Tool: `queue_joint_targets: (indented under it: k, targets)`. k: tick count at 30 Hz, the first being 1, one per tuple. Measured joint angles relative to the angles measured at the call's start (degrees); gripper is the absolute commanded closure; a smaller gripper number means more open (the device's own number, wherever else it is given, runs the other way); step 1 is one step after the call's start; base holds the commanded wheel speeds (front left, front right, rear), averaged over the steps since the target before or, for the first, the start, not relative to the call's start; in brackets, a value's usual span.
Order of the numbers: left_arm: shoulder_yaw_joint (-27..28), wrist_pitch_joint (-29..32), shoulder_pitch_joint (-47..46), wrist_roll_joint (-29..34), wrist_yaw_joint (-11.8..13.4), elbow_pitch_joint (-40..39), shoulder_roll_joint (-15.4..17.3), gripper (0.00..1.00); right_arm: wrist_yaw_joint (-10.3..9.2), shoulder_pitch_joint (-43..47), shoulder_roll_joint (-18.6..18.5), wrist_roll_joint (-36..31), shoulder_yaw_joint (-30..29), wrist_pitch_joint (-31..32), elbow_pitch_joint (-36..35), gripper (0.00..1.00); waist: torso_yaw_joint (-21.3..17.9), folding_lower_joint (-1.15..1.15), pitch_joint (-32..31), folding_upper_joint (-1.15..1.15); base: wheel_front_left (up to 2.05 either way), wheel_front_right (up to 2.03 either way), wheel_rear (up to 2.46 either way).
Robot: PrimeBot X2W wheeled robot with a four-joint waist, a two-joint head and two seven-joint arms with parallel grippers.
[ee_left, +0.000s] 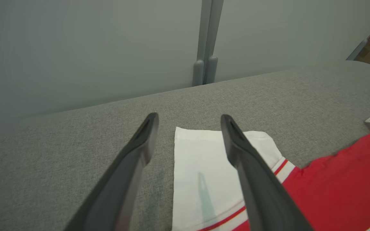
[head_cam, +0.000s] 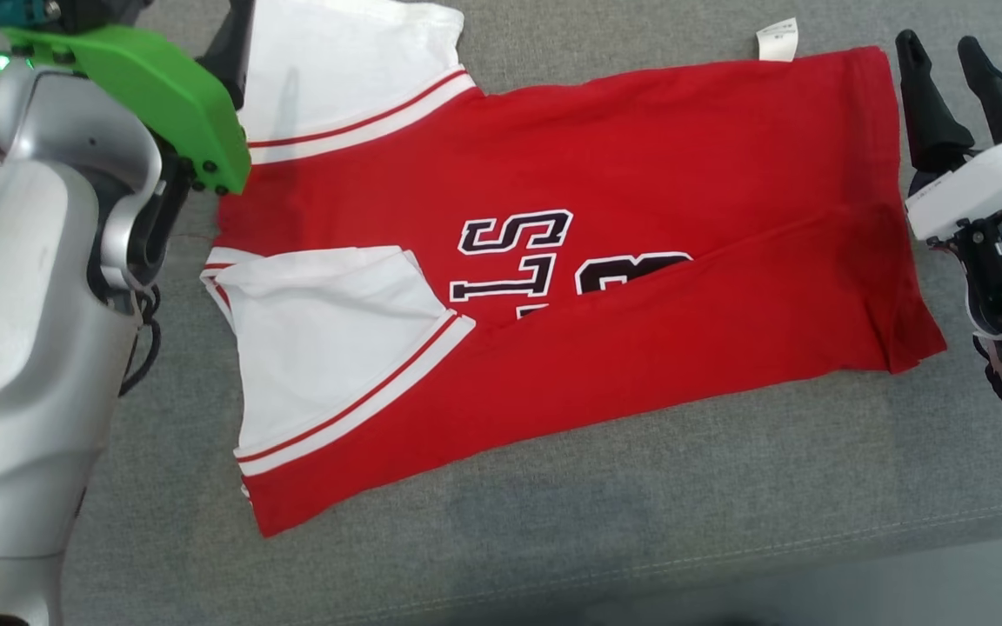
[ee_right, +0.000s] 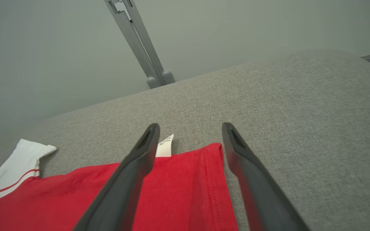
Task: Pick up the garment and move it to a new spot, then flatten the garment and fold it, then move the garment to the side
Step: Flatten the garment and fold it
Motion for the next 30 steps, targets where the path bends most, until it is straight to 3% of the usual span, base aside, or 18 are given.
queue_joint_targets:
  k: [9, 21, 30]
  targets:
    - [-0.63, 2.47, -5.71, 0.4, -1.08, 7.92, -1.04, 0.0, -0.01, -4.02, 2.68, -1.34, 3.22, 1.99, 1.77, 0.0, -1.3, 0.0, 5.57, 0.0, 0.0, 0.0, 0.0]
    - [0.71, 3.86, -12.25, 1.31, -1.58, 16.28, 0.45, 0.0, 0.09, -5.67, 5.84, -2.43, 6.11, 2.03, 1.85, 0.0, -5.46, 0.0, 8.7, 0.0, 0.0, 0.0, 0.0]
    - [0.81, 4.09, -15.11, 1.29, -2.09, 21.51, 0.23, 0.0, 0.16, -7.59, 6.38, -2.79, 6.25, 1.41, 2.59, 0.0, -7.84, 0.0, 10.84, 0.0, 0.0, 0.0, 0.0]
